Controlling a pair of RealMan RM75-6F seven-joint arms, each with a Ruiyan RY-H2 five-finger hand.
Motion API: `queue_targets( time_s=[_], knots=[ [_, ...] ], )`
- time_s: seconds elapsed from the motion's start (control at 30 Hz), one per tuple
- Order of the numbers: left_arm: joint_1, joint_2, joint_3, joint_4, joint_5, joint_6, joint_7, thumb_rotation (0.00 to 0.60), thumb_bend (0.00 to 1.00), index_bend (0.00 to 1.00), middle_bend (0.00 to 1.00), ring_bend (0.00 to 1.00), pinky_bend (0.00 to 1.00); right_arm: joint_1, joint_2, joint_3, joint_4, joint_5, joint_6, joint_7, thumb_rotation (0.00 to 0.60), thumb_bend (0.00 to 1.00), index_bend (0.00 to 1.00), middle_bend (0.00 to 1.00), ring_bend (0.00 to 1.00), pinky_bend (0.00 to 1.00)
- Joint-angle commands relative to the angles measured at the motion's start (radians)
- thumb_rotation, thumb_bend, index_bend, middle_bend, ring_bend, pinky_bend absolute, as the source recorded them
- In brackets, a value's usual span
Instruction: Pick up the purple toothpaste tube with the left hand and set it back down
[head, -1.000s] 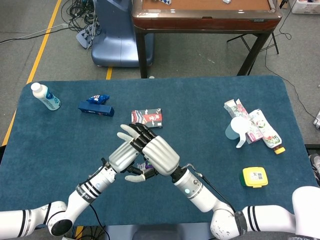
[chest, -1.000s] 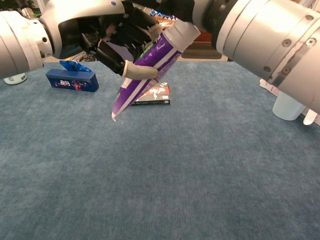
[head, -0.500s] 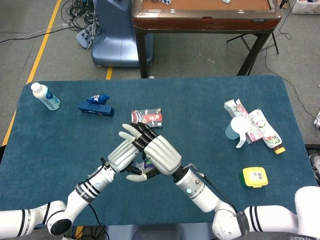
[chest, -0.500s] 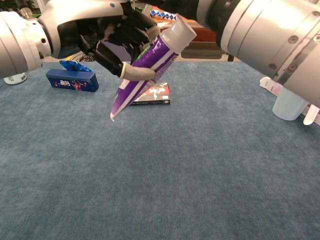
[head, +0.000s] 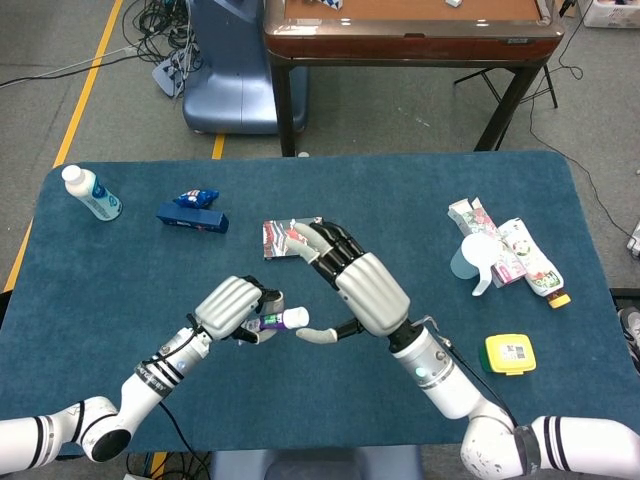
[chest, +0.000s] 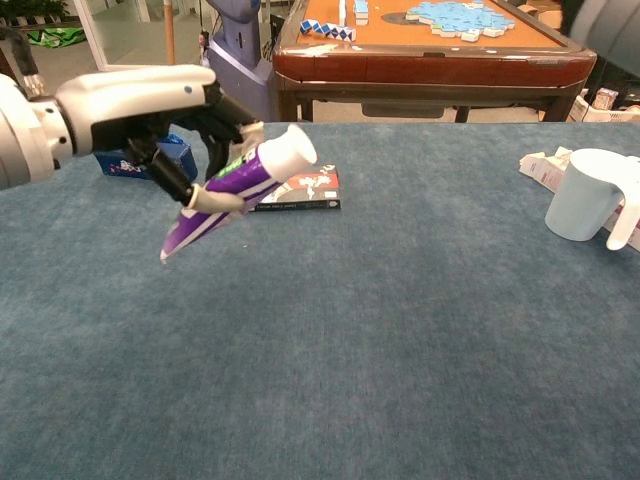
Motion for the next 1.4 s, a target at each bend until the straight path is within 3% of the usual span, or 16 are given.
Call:
queue_targets(
  time_s=[0.03, 0.3, 0.57, 0.83, 0.93, 1.1, 1.2, 1.4],
  knots=[
    [0.016, -0.004, 0.050, 0.065, -0.014, -0.024, 0.067, 0.600, 0.29, 0.61, 0.73, 0.54, 0.37, -0.038, 0.050, -0.021, -0.009, -0.021, 0.026, 0.033, 0.055, 0.00, 0.00, 0.00, 0.00, 0.00],
    [0.046, -0.066, 0.112, 0.222, -0.089, -0.050, 0.227, 0.600, 0.29, 0.59, 0.72, 0.53, 0.36, -0.107, 0.127, -0.064, 0.011, -0.061, 0.072, 0.091, 0.057, 0.00, 0.00, 0.00, 0.00, 0.00],
    [0.049, -0.108, 0.129, 0.297, -0.177, -0.094, 0.339, 0.600, 0.29, 0.51, 0.65, 0.46, 0.34, -0.146, 0.170, -0.079, 0.023, -0.077, 0.098, 0.125, 0.057, 0.00, 0.00, 0.00, 0.00, 0.00],
    [0.065, -0.069, 0.114, 0.223, -0.219, -0.054, 0.395, 0.600, 0.29, 0.20, 0.37, 0.28, 0.31, -0.187, 0.222, -0.084, 0.044, -0.067, 0.120, 0.148, 0.056, 0.00, 0.00, 0.00, 0.00, 0.00],
    [0.077, -0.037, 0.103, 0.166, -0.225, -0.019, 0.404, 0.600, 0.28, 0.15, 0.32, 0.25, 0.29, -0.207, 0.242, -0.091, 0.053, -0.062, 0.128, 0.159, 0.056, 0.00, 0.00, 0.00, 0.00, 0.00],
    [0.146, 0.005, 0.057, 0.061, -0.242, 0.123, 0.352, 0.600, 0.28, 0.14, 0.30, 0.25, 0.29, -0.244, 0.285, -0.114, 0.071, -0.031, 0.123, 0.147, 0.063, 0.00, 0.00, 0.00, 0.00, 0.00],
    [0.209, 0.032, 0.034, 0.007, -0.248, 0.216, 0.278, 0.600, 0.28, 0.16, 0.30, 0.25, 0.29, -0.276, 0.308, -0.136, 0.074, -0.004, 0.123, 0.108, 0.109, 0.00, 0.00, 0.00, 0.00, 0.00],
    [0.316, 0.064, 0.043, -0.004, -0.206, 0.371, 0.230, 0.600, 0.28, 0.20, 0.31, 0.25, 0.29, -0.355, 0.336, -0.178, 0.078, 0.052, 0.157, 0.058, 0.368, 0.02, 0.00, 0.00, 0.00, 0.00]
  ],
)
